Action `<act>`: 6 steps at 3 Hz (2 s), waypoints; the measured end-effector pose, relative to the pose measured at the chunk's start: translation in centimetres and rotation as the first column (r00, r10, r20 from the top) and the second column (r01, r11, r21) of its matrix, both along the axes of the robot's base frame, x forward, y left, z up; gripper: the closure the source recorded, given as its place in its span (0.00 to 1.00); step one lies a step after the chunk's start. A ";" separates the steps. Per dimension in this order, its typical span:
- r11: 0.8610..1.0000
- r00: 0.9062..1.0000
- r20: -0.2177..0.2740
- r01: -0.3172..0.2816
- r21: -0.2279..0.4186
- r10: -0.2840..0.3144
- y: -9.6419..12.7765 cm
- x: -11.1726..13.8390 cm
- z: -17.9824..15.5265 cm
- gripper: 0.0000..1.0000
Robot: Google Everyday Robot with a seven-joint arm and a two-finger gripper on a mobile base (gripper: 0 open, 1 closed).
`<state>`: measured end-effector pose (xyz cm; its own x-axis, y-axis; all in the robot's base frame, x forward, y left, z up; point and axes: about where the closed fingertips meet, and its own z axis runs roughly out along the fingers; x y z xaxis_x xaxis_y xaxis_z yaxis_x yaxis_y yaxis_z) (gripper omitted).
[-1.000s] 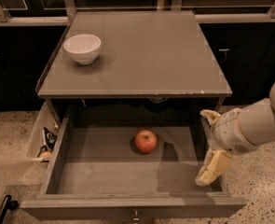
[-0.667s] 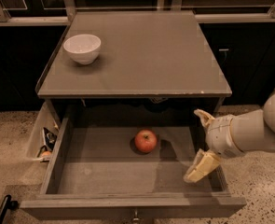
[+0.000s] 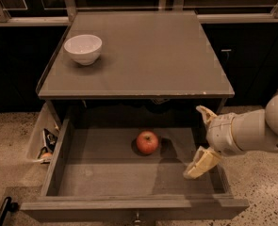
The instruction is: Pick apple from top drawer and place on counter
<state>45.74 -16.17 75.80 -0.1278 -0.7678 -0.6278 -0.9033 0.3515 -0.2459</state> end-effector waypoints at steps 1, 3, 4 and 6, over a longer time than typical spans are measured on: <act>1.000 0.999 0.035 -0.001 0.000 0.001 0.3 0.6 -0.2 0.00; 0.995 0.993 0.113 -0.046 0.093 0.035 4.2 3.7 -3.7 0.00; 0.986 0.989 0.115 -0.105 0.133 0.090 6.2 5.2 -5.1 0.00; 0.956 0.972 0.048 -0.233 0.176 0.228 10.2 6.6 -9.0 0.00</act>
Offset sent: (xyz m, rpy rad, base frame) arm 0.0461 0.0449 -0.0428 0.1152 -0.1542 0.0226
